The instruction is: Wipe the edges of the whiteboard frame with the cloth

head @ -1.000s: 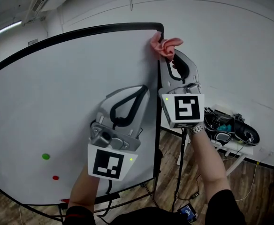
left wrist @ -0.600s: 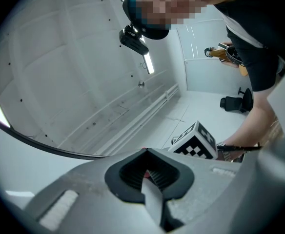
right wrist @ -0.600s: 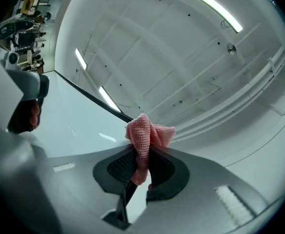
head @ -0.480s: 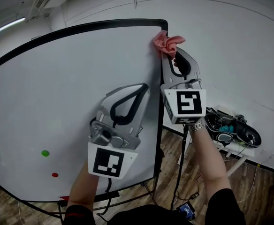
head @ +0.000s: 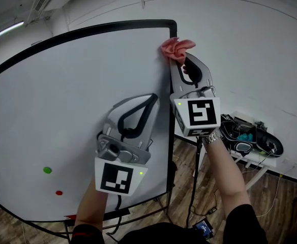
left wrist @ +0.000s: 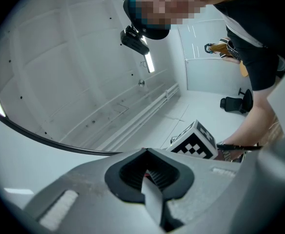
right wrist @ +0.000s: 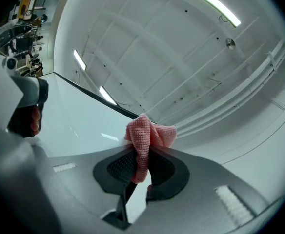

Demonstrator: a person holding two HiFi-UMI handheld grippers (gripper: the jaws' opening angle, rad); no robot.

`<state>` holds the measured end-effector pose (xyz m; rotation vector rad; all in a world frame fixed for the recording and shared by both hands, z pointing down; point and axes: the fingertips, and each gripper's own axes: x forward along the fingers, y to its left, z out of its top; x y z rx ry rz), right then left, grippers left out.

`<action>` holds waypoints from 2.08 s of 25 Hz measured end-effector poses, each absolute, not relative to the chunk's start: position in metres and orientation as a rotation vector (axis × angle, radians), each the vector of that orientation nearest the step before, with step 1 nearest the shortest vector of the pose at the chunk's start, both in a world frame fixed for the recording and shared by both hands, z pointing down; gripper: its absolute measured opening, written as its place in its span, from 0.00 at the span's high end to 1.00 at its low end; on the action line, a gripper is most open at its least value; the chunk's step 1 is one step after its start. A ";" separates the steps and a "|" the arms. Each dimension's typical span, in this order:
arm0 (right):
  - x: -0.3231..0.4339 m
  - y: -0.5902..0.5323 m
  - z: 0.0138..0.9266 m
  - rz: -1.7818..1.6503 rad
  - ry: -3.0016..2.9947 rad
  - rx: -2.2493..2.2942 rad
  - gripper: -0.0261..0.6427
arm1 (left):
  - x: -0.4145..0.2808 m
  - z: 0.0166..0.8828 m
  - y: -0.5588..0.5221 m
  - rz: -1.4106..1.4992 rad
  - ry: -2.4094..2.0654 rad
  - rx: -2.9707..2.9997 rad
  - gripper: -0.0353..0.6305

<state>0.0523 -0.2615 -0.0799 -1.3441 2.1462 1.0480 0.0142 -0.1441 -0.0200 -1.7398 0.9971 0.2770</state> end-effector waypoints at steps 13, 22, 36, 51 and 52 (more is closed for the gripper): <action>0.044 -0.256 -0.057 1.034 2.184 -1.352 0.89 | 0.004 0.005 -0.141 0.297 1.007 -1.763 0.94; 0.048 -0.265 -0.046 1.022 2.213 -1.366 0.89 | 0.004 0.010 -0.141 0.285 1.017 -1.778 0.94; 0.043 -0.265 -0.036 1.020 2.250 -1.402 0.89 | -0.002 0.024 -0.141 0.284 1.017 -1.843 0.94; 0.047 -0.271 -0.016 0.982 2.260 -1.454 0.89 | -0.003 0.037 -0.148 0.284 0.989 -1.893 0.94; 0.046 -0.270 -0.015 0.982 2.259 -1.454 0.89 | -0.004 0.039 -0.148 0.282 0.991 -1.897 0.94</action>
